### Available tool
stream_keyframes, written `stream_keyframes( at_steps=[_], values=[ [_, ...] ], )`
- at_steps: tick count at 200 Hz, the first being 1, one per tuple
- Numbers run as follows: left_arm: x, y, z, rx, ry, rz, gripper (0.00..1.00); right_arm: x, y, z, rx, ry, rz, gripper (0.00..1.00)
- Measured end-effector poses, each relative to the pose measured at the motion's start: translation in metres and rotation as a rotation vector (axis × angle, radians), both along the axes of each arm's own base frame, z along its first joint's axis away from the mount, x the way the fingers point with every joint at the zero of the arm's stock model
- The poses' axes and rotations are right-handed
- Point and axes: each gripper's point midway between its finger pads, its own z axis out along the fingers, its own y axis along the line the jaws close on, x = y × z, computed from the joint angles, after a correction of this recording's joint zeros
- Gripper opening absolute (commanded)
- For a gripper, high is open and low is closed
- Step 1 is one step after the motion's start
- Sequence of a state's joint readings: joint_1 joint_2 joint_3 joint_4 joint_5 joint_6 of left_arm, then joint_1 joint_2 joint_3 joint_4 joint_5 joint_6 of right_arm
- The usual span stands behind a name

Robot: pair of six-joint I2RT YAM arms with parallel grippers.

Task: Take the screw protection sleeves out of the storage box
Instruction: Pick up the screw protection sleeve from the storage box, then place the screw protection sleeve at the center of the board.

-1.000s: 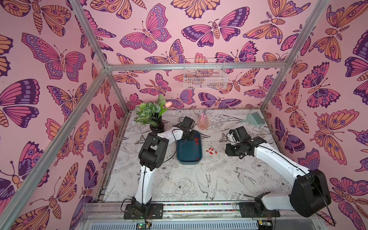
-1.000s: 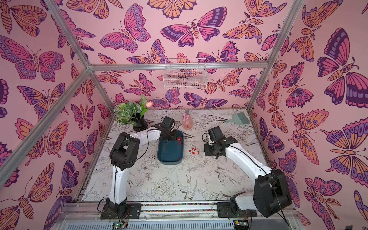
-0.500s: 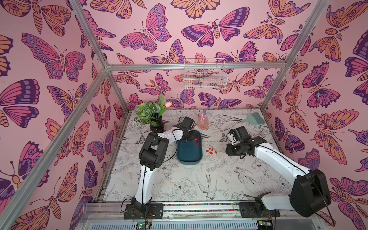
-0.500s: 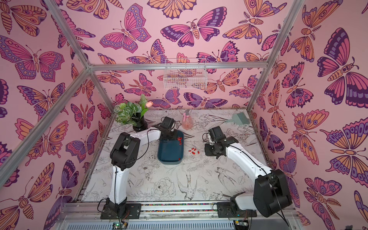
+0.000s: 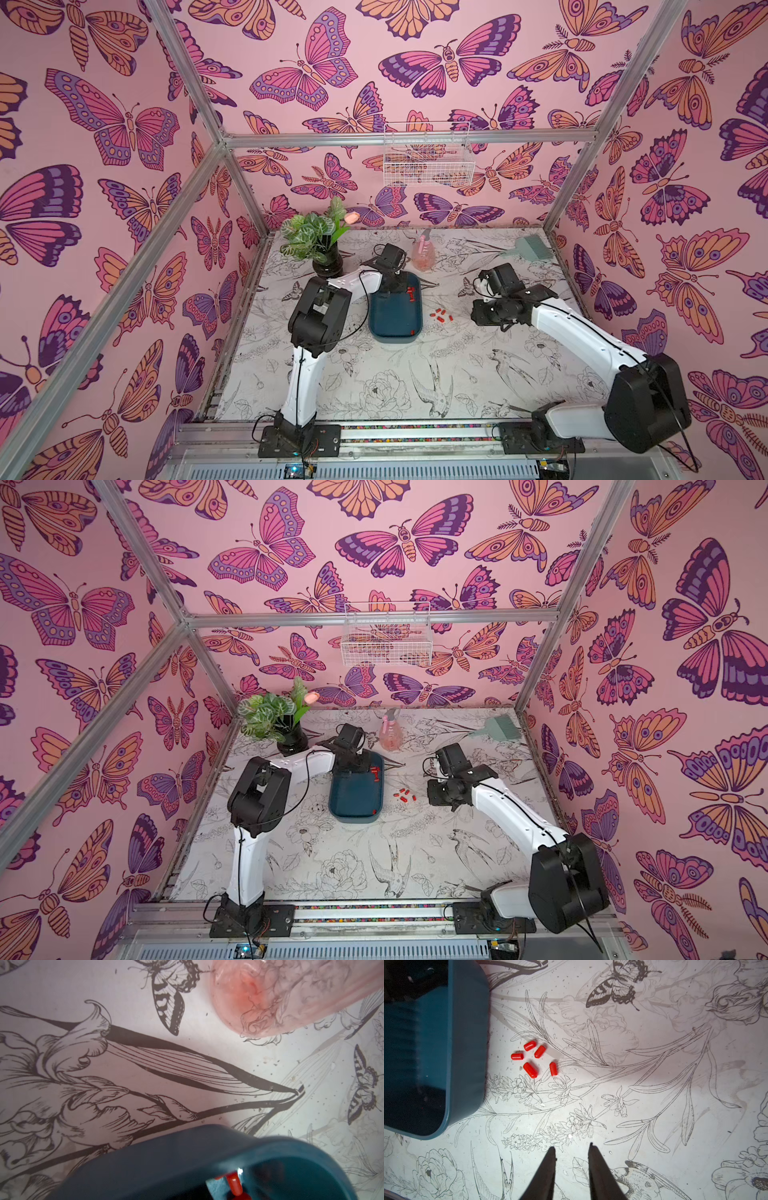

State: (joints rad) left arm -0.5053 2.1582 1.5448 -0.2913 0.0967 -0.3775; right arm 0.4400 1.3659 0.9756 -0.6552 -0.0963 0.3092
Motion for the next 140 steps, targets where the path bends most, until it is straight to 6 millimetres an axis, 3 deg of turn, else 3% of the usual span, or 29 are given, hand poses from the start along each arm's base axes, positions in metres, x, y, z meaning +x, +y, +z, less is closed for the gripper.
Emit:
stream_keyframes(
  at_steps=[75,140],
  values=[
    [0.001,-0.001,0.059,-0.052,-0.093,-0.001,0.00,-0.002,0.000,-0.002,0.000,0.007,0.001,0.31],
    [-0.020,0.003,0.073,-0.061,-0.099,-0.008,0.00,-0.003,-0.001,-0.003,-0.002,0.009,0.001,0.31]
  ],
)
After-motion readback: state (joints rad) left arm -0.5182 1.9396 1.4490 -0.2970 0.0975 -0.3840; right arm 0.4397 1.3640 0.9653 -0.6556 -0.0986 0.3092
